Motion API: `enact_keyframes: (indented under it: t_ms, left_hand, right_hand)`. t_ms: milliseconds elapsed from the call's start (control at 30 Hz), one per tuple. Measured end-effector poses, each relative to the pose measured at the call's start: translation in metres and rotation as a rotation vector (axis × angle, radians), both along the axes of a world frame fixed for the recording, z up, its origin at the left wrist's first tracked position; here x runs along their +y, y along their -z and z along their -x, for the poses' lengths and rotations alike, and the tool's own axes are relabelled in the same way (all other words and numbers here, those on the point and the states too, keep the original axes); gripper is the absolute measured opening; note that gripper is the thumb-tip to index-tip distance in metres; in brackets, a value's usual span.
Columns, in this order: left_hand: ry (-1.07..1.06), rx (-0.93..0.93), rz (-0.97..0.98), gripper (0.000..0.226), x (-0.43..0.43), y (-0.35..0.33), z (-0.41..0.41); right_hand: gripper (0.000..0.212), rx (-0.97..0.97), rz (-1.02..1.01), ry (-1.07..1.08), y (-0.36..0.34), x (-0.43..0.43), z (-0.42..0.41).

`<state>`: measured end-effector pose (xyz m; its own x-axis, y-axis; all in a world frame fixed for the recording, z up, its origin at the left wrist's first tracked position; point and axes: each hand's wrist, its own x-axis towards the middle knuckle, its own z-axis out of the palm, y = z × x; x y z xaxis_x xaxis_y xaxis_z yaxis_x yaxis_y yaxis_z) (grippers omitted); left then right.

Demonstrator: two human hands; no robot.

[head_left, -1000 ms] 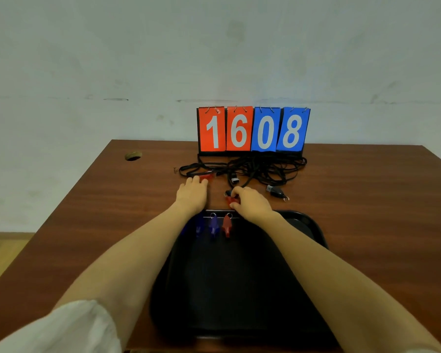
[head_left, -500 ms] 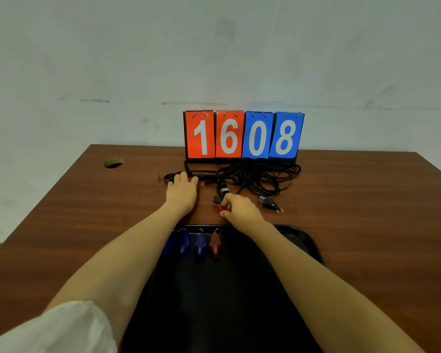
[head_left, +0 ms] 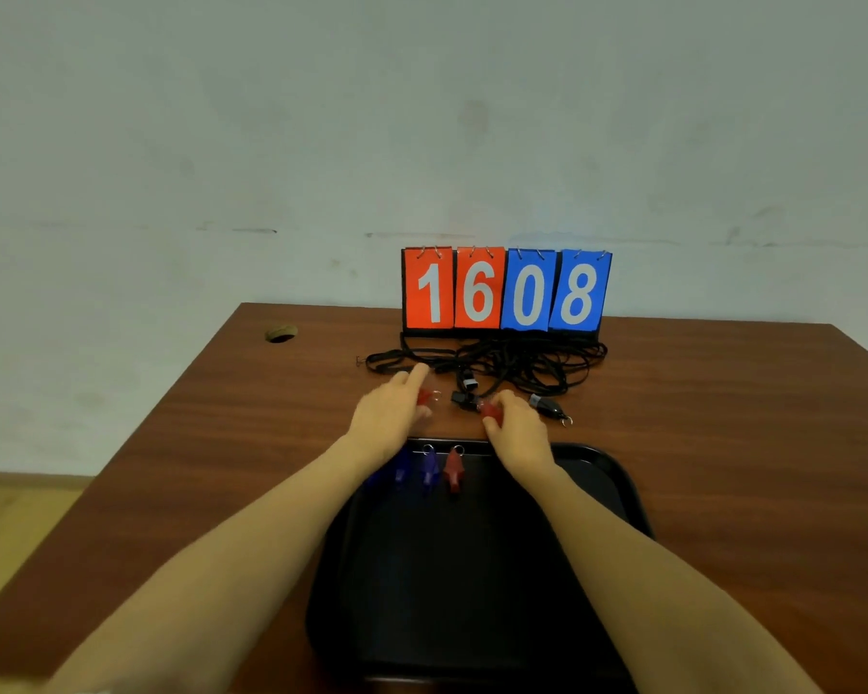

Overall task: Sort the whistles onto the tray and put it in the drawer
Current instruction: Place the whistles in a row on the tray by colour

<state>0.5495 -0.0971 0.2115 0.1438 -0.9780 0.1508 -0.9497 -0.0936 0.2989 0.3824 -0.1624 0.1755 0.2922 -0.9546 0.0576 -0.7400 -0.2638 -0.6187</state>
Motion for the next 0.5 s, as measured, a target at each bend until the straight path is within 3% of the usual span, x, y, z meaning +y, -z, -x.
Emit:
enact_keyframes:
  t_ms: [100, 233, 400, 500]
  left_hand:
    - [0.024, 0.093, 0.042, 0.042, 0.025, -0.008, 0.018]
    - [0.094, 0.128, 0.048, 0.019, 0.044, -0.013, 0.052]
    - [0.114, 0.321, 0.030, 0.016, 0.058, -0.005, 0.092]
    - [0.112, 0.341, -0.066, 0.031, 0.061, 0.003, 0.104]
  right_hand:
    - [0.025, -0.104, 0.072, 0.015, -0.014, 0.018, 0.014]
    - [0.032, -0.138, 0.146, -0.021, -0.028, 0.045, 0.031]
    - [0.033, -0.045, 0.131, -0.038, -0.023, 0.072, 0.060]
    - [0.035, -0.053, 0.094, -0.015, -0.020, 0.081, 0.074]
